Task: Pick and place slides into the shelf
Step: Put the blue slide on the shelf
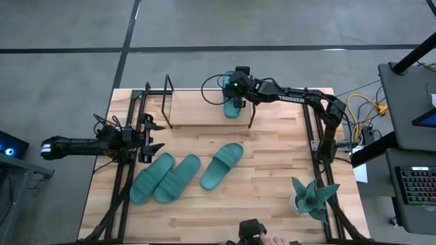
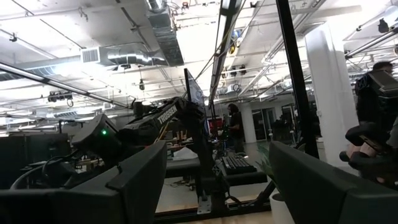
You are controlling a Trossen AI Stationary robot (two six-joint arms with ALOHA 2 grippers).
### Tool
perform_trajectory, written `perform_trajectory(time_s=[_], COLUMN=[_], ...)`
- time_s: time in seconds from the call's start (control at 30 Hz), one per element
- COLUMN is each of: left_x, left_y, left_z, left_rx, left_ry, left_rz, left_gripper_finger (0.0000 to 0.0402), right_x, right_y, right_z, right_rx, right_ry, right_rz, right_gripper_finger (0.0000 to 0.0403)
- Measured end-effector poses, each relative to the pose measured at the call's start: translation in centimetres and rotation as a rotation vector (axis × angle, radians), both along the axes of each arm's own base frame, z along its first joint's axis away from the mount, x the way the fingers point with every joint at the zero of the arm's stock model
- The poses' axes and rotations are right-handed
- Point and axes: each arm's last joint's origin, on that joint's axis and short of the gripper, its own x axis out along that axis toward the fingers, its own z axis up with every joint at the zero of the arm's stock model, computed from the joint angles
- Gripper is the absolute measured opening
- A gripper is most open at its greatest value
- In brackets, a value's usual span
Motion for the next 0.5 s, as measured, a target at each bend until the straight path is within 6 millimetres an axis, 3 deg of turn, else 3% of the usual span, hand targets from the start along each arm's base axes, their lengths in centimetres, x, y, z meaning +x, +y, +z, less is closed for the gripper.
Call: perform_trajectory(time_s=[0.5], left_x=[0.00], left_y=[0.00], left_z=[0.00], left_rx=[0.001], left_ry=[0.000], left_rz=[0.000], left_gripper_finger=[0.0268], right_x=[-0.21], right_y=[0.29], right_z=[-0.43], right_rx=[0.088], right_ry=[-0.018], right_rz=[-0.006], right_gripper_finger=[0.0013])
